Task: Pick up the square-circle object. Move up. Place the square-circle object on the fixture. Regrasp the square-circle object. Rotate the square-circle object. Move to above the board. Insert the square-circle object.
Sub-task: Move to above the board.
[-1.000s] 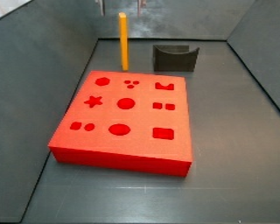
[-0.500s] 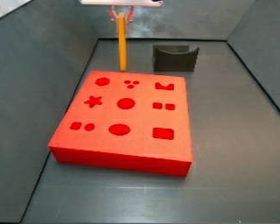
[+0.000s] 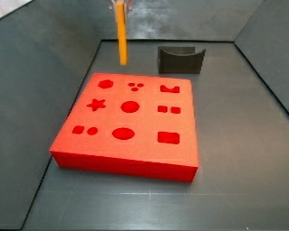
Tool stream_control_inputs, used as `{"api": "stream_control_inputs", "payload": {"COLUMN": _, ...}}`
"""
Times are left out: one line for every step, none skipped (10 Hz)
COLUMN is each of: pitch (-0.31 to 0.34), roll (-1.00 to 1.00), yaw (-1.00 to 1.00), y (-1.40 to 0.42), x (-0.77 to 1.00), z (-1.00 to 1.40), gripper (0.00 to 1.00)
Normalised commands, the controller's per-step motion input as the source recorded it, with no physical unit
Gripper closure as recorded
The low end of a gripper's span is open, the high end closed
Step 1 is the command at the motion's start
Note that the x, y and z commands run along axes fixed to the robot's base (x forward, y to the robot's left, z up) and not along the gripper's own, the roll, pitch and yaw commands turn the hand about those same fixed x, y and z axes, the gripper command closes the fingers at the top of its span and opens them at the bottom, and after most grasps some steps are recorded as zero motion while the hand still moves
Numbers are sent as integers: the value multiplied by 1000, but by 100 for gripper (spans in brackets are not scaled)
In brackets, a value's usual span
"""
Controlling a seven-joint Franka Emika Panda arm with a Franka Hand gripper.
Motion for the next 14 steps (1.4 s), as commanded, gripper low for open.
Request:
{"api": "stream_control_inputs", "payload": {"pitch": -13, "roll": -202, "yaw": -29, "y": -97, "x": -151, "z": 1000, "gripper": 100}}
{"api": "stream_control_inputs", "payload": {"pitch": -18, "roll": -152, "yaw": -17, "y": -89, "x": -145, "z": 1000, "gripper": 100}}
{"api": "stream_control_inputs", "payload": {"pitch": -20, "roll": -133, "yaw": -14, "y": -85, "x": -141, "z": 1000, "gripper": 100}}
{"api": "stream_control_inputs", "payload": {"pitch": -22, "roll": -138, "yaw": -17, "y": -78, "x": -133, "z": 1000, "gripper": 100}}
{"api": "stream_control_inputs", "payload": {"pitch": -20, "roll": -136, "yaw": -17, "y": -71, "x": -129, "z": 1000, "gripper": 100}}
{"api": "stream_control_inputs", "payload": {"pitch": -10, "roll": -124, "yaw": -17, "y": -62, "x": -115, "z": 1000, "gripper": 100}}
{"api": "stream_control_inputs", "payload": {"pitch": 3, "roll": -131, "yaw": -18, "y": -58, "x": -95, "z": 1000, "gripper": 100}}
{"api": "stream_control_inputs", "payload": {"pitch": 13, "roll": -136, "yaw": -20, "y": -47, "x": -77, "z": 950, "gripper": 100}}
{"api": "stream_control_inputs", "payload": {"pitch": 17, "roll": -137, "yaw": -21, "y": -36, "x": -57, "z": 839, "gripper": 100}}
{"api": "stream_control_inputs", "payload": {"pitch": 30, "roll": -134, "yaw": -25, "y": -6, "x": -22, "z": 567, "gripper": 100}}
{"api": "stream_control_inputs", "payload": {"pitch": 34, "roll": -136, "yaw": -25, "y": 3, "x": -11, "z": 460, "gripper": 100}}
{"api": "stream_control_inputs", "payload": {"pitch": 43, "roll": -140, "yaw": -25, "y": 10, "x": -2, "z": 243, "gripper": 100}}
{"api": "stream_control_inputs", "payload": {"pitch": 299, "roll": 301, "yaw": -135, "y": -1000, "x": 350, "z": 189, "gripper": 100}}
{"api": "stream_control_inputs", "payload": {"pitch": 290, "roll": 335, "yaw": -105, "y": -1000, "x": 358, "z": 171, "gripper": 100}}
